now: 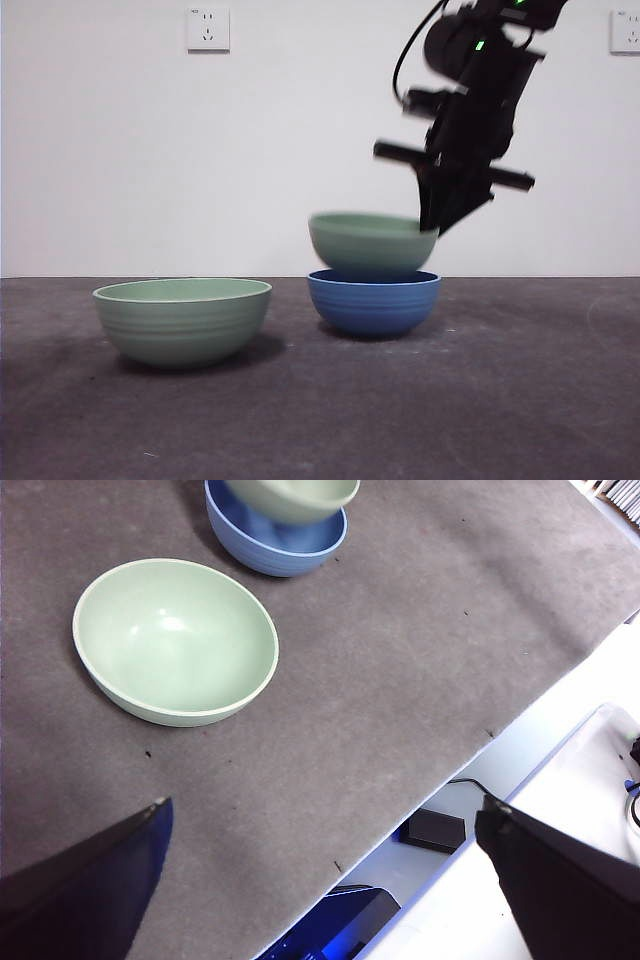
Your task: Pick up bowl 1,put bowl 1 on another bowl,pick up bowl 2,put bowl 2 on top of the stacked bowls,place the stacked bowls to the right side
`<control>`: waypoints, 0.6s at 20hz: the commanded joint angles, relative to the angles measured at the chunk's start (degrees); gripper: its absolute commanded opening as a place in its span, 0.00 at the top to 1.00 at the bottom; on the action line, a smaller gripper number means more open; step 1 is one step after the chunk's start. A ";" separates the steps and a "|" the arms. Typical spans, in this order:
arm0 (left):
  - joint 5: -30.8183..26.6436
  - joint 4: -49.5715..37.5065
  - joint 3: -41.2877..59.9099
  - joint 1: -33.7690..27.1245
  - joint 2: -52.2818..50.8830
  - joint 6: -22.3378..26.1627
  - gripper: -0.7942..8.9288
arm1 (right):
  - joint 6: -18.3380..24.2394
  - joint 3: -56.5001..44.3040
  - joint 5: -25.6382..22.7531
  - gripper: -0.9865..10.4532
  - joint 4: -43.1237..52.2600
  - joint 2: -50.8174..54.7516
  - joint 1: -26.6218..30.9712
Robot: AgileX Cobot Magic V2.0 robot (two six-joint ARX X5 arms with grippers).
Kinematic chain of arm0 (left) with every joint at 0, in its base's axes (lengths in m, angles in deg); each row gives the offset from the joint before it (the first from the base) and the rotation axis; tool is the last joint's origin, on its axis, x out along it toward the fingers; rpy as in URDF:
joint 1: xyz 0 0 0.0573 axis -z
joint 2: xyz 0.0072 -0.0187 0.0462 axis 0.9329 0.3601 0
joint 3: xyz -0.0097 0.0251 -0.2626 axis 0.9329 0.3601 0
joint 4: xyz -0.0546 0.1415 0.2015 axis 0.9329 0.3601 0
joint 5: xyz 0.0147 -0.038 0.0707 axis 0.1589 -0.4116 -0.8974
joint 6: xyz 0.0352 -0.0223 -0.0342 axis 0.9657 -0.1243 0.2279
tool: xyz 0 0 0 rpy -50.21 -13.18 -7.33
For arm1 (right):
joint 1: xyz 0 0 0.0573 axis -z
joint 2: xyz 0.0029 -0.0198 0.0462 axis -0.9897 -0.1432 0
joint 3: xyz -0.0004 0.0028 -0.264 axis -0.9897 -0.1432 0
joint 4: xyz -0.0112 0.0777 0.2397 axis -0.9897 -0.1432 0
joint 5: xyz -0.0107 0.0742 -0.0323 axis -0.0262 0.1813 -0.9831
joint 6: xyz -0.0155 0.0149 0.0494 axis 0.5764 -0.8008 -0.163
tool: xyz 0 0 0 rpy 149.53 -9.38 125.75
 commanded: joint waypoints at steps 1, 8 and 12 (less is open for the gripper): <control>-0.11 -0.13 -0.15 0.22 -0.07 -0.17 0.27 | 1.29 0.28 -0.79 0.92 0.26 -1.81 -0.28; -0.22 -0.68 -0.15 0.22 1.20 -0.17 0.27 | 1.22 0.28 -0.15 0.80 -1.66 -3.37 -0.52; -0.20 -2.62 -0.15 0.22 3.45 -0.26 0.27 | 1.29 0.28 1.77 0.71 -1.09 -3.32 -1.62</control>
